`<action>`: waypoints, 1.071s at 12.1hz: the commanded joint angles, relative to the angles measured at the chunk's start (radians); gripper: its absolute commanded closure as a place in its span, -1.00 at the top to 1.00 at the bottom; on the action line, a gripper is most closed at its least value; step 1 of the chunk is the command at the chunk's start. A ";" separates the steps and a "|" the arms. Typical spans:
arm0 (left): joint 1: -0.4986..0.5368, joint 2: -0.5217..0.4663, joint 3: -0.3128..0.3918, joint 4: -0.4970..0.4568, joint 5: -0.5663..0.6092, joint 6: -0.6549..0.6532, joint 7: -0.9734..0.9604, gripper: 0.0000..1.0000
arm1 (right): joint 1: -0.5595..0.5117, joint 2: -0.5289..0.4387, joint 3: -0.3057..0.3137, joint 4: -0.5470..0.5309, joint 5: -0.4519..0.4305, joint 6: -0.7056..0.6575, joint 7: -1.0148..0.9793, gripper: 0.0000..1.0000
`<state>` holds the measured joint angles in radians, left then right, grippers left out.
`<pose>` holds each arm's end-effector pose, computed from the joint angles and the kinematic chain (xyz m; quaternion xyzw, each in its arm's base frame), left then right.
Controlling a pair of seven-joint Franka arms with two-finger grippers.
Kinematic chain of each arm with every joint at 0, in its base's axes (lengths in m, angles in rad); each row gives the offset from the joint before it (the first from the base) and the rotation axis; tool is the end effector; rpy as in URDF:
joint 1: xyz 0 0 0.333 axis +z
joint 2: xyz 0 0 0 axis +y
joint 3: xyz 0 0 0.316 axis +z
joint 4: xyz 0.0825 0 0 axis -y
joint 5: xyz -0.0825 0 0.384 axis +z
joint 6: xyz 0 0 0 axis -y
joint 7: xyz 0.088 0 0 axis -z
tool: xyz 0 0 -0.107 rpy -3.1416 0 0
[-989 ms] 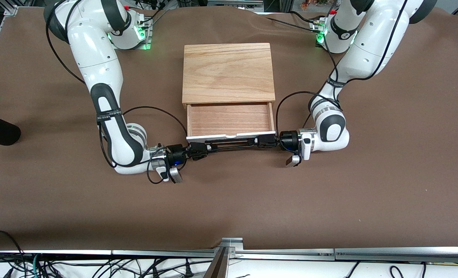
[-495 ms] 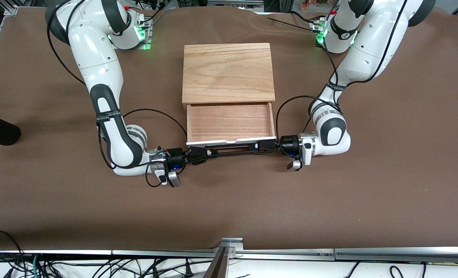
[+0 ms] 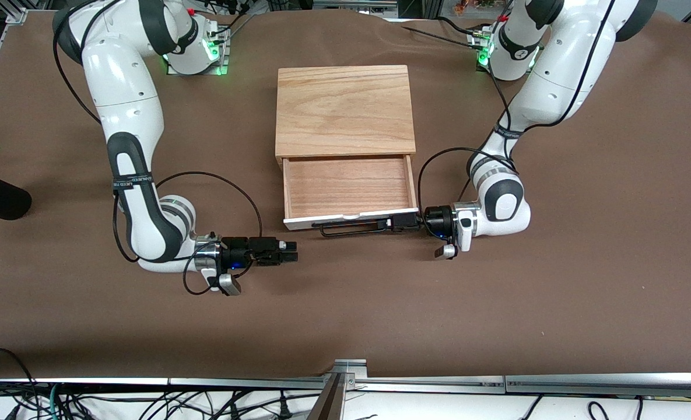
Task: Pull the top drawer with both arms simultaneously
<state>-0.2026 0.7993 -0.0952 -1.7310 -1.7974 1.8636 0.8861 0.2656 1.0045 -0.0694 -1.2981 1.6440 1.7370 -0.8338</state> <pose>0.6059 -0.2581 0.1497 0.7208 0.0682 -0.0096 0.6898 0.6967 0.2453 0.1686 -0.7438 -0.0622 -0.0190 0.6652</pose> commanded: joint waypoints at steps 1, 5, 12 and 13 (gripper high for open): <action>0.035 -0.005 0.022 0.042 -0.034 0.014 -0.110 -0.23 | 0.007 -0.006 -0.030 0.017 -0.035 -0.004 0.016 1.00; 0.043 -0.021 0.022 0.030 -0.027 0.005 -0.114 0.61 | 0.011 -0.043 -0.131 0.020 -0.175 -0.011 0.072 1.00; 0.198 -0.302 0.046 -0.025 0.497 -0.004 -0.375 1.00 | 0.012 -0.150 -0.222 0.144 -0.591 -0.037 0.466 1.00; 0.212 -0.360 0.048 -0.056 0.572 -0.024 -0.419 1.00 | 0.017 -0.152 -0.222 0.169 -0.643 -0.037 0.540 1.00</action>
<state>-0.0124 0.5725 -0.0463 -1.6912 -1.3345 1.8530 0.5364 0.2683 0.8574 -0.2787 -1.1730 1.0788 1.7110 -0.4107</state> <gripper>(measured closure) 0.000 0.000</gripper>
